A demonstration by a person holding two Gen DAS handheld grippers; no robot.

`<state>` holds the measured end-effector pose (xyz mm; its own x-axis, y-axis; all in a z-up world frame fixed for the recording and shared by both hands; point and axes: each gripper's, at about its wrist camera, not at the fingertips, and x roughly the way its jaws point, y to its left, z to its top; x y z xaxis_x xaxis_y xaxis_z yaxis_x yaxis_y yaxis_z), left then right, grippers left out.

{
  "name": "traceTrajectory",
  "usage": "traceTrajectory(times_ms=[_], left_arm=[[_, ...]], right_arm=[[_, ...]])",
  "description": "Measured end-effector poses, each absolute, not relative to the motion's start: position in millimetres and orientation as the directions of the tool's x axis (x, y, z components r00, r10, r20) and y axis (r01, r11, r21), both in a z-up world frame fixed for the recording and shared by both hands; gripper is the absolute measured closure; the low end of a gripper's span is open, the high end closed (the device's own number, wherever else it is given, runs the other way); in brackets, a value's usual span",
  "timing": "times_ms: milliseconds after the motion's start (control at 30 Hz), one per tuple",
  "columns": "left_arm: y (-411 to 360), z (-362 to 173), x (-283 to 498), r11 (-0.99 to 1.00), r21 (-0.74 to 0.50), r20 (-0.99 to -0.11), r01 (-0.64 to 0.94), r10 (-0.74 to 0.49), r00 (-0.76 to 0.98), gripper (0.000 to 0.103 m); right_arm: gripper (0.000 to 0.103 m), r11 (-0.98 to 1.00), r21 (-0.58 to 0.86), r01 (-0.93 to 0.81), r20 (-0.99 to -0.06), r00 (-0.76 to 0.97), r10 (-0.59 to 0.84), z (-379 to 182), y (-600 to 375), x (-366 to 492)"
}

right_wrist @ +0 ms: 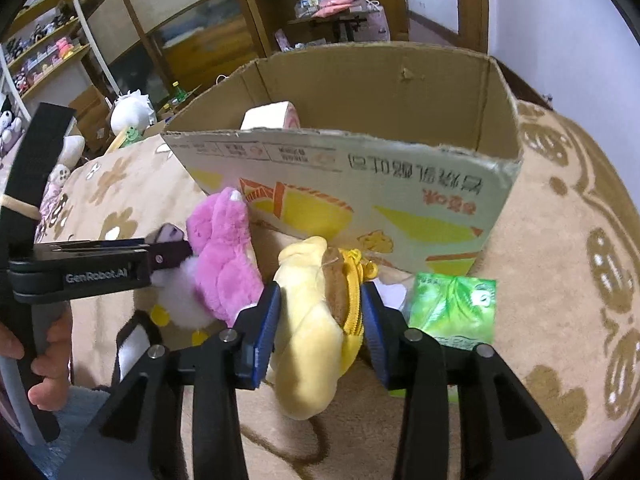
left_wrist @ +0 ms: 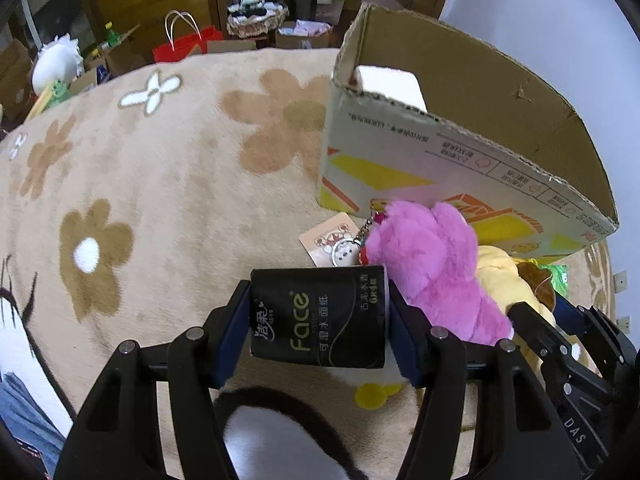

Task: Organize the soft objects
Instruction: 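Lift the tissue pack and yellow dog plush and carry them over the box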

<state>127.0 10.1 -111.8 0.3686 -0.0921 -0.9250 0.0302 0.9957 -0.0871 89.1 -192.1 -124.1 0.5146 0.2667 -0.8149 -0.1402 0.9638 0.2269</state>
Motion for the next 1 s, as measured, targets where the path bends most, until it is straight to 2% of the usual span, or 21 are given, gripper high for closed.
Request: traceTrajectory(times_ms=[67, 133, 200, 567, 1000], left_arm=[[8.1, -110.4, 126.5, 0.996, -0.078, -0.919, 0.037, -0.086, 0.385, 0.042], [6.6, -108.2, 124.2, 0.997, -0.071, -0.913, 0.043, -0.082, 0.399, 0.042], [5.5, -104.6, 122.2, 0.997, -0.063, -0.907, 0.052, -0.079, 0.413, 0.042], [-11.1, -114.6, 122.9, 0.984, -0.109, -0.932, 0.142, -0.15, 0.329, 0.04], [-4.2, -90.4, 114.9, 0.989, -0.1, -0.88, 0.112, -0.14, 0.453, 0.041]], right_arm=[[0.062, 0.956, 0.259, -0.137, -0.815, 0.5, 0.292, -126.3, -193.5, 91.4], [0.07, 0.952, 0.276, -0.134, -0.81, 0.5, 0.306, -126.1, -194.7, 90.2], [0.071, 0.953, 0.273, -0.131, -0.805, 0.511, 0.301, -122.3, -195.2, 87.0], [0.07, 0.959, 0.256, -0.125, -0.804, 0.524, 0.282, -113.7, -195.5, 81.4], [0.07, 0.966, 0.229, -0.117, -0.772, 0.583, 0.254, -97.0, -201.2, 74.6]])
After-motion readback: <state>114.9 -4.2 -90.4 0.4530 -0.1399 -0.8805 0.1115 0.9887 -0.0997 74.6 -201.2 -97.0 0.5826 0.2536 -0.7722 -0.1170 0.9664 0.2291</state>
